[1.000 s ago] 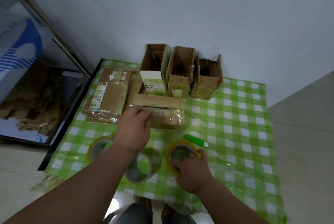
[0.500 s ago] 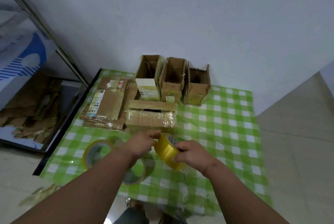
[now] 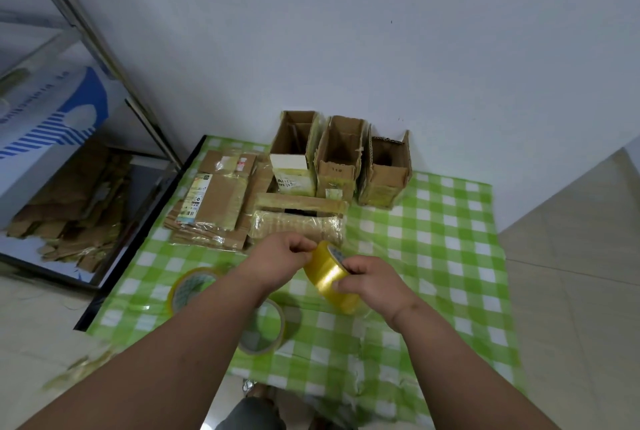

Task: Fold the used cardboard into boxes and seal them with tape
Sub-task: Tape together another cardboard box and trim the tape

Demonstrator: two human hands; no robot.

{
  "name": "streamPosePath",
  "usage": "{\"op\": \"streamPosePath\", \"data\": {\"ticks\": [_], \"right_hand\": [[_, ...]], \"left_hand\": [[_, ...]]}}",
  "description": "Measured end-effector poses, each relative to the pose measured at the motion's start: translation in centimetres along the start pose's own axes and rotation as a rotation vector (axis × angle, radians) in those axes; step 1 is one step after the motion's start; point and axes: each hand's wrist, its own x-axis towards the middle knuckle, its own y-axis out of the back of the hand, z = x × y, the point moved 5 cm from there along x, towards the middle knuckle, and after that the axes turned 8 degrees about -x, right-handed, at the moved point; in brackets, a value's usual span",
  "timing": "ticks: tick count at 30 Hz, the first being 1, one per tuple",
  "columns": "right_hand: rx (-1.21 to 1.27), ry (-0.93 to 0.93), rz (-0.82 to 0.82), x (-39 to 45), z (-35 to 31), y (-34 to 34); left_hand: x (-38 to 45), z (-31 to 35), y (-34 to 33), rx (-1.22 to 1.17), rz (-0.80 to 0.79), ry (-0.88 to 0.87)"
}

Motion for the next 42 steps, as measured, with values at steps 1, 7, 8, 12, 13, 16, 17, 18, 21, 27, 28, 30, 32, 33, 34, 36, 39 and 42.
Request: {"op": "streamPosePath", "data": {"ticks": [1,7,8,12,13,16,17,18,21,27,28,30,32,33,34,36,39,42], "right_hand": [[0.022,-0.007,0.013,0.0,-0.1,0.0],[0.245,-0.039,0.084,0.6,-0.3,0.4],[0.281,-0.051,0.094,0.8,-0.4,0.5],[0.449,-0.161,0.105,1.2,-0.9,0.6],[0.483,-0.192,0.105,1.2,-1.0,0.6],[0.63,-0.287,0.112,1.0,-1.0,0.6],[0.669,-0.307,0.106,1.0,-1.0,0.6],[0.692,-0.324,0.098,1.0,-1.0,0.6],[0.711,-0.344,0.061,0.8,-1.0,0.5],[0.714,-0.239,-0.018,-0.2,-2.4,0.5],[0.666,-0.197,-0.033,-0.4,-2.6,0.5],[0.476,-0.096,-0.068,-0.3,-3.0,0.4],[0.291,0.007,-0.064,-0.5,-3.7,0.0],[0.244,0.037,-0.062,-0.6,-4.1,-0.3],[0.221,0.056,-0.047,-0.7,-4.5,-0.5],[0.211,0.107,0.019,-0.9,-5.5,-0.6],[0.175,0.134,0.167,-1.0,-7.2,-0.6],[0.149,0.137,0.192,-0.6,-8.9,-1.6]], "left_hand": [[-0.1,0.0,0.1,-0.011,0.003,-0.003],[-0.4,-0.1,0.9,-0.027,0.057,-0.019],[-0.5,0.0,1.1,0.002,0.071,-0.055],[-1.5,1.6,0.7,0.157,0.036,-0.298],[-1.8,2.0,0.4,0.196,-0.004,-0.33],[-2.1,2.5,-1.1,0.377,-0.184,-0.339],[-2.2,2.6,-1.5,0.466,-0.221,-0.349],[-2.2,2.6,-1.8,0.549,-0.233,-0.37],[-2.0,2.9,-1.7,0.572,-0.136,-0.476],[-0.8,3.7,-0.8,0.459,-0.082,-0.558],[-0.6,4.0,-0.4,0.429,-0.074,-0.537],[0.0,4.4,0.5,0.386,-0.046,-0.476],[0.8,4.9,1.6,0.362,-0.038,-0.422],[1.1,5.1,2.2,0.348,-0.048,-0.413],[1.4,5.4,2.8,0.337,-0.061,-0.41],[1.9,5.6,4.2,0.313,-0.075,-0.392],[2.5,5.1,6.3,0.227,-0.077,-0.326],[3.5,4.4,8.6,0.046,-0.07,-0.24]]}}
